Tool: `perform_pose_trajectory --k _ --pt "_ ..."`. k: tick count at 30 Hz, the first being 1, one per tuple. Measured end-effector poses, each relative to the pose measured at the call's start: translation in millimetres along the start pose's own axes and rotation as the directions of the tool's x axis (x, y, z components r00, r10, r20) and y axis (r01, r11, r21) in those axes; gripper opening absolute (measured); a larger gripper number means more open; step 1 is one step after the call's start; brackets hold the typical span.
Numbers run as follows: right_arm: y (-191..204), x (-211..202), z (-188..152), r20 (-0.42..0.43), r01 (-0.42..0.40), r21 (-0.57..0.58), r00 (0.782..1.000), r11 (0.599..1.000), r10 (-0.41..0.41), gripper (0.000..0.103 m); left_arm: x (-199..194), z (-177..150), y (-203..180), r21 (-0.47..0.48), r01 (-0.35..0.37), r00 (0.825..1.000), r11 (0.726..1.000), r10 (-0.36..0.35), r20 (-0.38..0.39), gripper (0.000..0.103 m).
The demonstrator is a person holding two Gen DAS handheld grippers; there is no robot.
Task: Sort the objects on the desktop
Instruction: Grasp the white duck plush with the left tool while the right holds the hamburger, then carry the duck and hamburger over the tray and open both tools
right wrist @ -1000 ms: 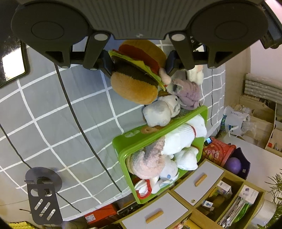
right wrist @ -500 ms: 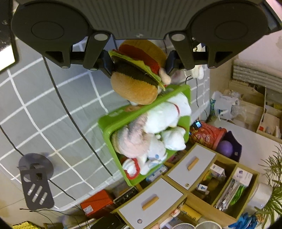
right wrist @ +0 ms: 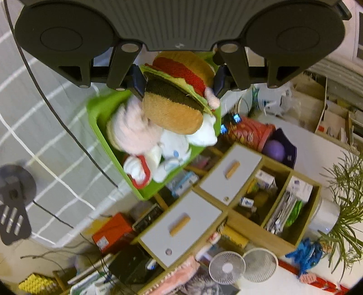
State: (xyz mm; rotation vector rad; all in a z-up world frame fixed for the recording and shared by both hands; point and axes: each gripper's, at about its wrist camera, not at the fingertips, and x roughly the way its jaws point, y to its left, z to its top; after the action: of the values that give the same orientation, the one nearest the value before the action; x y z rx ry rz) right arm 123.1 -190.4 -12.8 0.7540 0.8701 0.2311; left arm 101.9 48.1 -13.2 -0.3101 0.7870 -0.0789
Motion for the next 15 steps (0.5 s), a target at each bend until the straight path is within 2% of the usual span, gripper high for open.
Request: perform_pose_trajectory --k 2,6,10,14,15 --pt "-0.2 6.6 0.7 0.019 0.003 0.010 1.000 1.000 -0.003 0.061 7.2 4.2 -0.2 -0.010 0.007 1.000 1.000 -0.008 -0.008 0.071" --pt "7.0 25.5 11.0 0.003 0.009 0.026 1.000 1.000 -0.009 0.061 20.7 26.1 -4.2 0.035 -0.033 0.999 0.999 0.034 -0.005 0.071" --pt "17.6 33.9 25.0 0.061 -0.009 0.001 0.998 1.000 0.009 0.061 31.2 42.3 1.5 -0.012 0.001 1.000 1.000 -0.001 0.016 0.071" --pt "15.7 47.6 27.7 0.109 -0.043 -0.007 0.993 0.999 0.043 0.061 48.8 35.3 12.6 -0.043 0.040 0.998 0.998 -0.037 0.055 0.071" --pt "12.7 53.7 28.4 0.109 -0.041 0.005 0.993 0.999 0.040 0.061 55.9 34.9 14.4 -0.051 0.032 0.999 0.998 -0.030 0.036 0.071"
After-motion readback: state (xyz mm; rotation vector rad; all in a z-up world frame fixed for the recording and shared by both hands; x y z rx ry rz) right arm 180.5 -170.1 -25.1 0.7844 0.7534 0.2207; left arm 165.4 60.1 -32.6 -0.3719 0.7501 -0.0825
